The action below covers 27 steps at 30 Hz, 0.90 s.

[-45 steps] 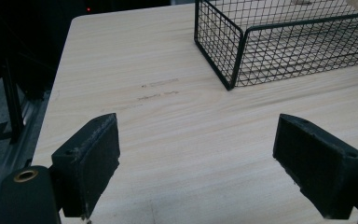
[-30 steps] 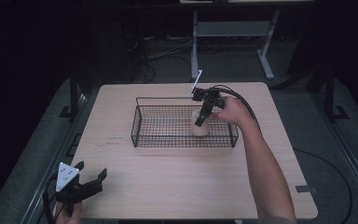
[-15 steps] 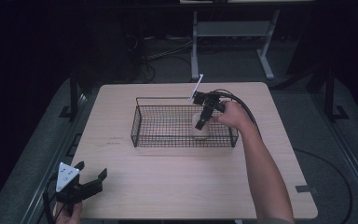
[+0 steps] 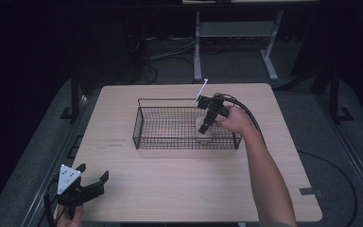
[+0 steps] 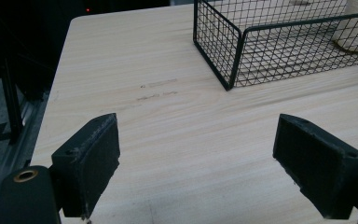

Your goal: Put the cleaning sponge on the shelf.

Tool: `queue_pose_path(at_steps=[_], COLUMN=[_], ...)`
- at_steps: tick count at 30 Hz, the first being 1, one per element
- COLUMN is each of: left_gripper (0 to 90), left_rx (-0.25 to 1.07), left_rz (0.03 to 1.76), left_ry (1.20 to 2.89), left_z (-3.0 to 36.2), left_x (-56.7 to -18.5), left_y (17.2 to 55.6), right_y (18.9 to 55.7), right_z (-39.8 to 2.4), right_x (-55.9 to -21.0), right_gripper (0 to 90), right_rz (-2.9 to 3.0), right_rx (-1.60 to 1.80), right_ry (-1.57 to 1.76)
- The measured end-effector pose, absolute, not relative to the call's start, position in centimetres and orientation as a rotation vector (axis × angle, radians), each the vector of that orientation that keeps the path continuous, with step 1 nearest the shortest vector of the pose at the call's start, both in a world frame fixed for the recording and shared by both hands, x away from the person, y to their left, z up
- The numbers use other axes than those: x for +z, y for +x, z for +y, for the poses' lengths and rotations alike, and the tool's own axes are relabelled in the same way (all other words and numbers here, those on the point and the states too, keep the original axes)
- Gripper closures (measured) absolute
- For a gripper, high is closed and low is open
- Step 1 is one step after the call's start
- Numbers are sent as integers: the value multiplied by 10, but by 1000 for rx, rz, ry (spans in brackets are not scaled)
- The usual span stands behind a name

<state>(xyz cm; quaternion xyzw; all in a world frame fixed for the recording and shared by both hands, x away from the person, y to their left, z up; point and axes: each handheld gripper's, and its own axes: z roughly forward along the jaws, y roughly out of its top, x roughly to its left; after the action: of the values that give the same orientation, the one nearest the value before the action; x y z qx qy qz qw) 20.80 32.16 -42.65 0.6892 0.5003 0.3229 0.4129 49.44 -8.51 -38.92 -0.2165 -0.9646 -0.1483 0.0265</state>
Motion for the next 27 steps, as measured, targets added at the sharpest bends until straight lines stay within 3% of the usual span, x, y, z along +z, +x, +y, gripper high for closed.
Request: queue_pose_path(at_steps=[6,27], left_gripper=[138,138], left_rx=[814,814], left_rz=[1255,1253], left_ry=[1739,1737], left_z=[321,320], left_x=[-426,-426], left_y=[208,208], right_y=[493,483], right_z=[-84,-94], right_x=[-386,-357], right_gripper=[211,200], right_rz=[-2990,-3000], right_rx=[-459,-578], right_ry=[-683,-679])
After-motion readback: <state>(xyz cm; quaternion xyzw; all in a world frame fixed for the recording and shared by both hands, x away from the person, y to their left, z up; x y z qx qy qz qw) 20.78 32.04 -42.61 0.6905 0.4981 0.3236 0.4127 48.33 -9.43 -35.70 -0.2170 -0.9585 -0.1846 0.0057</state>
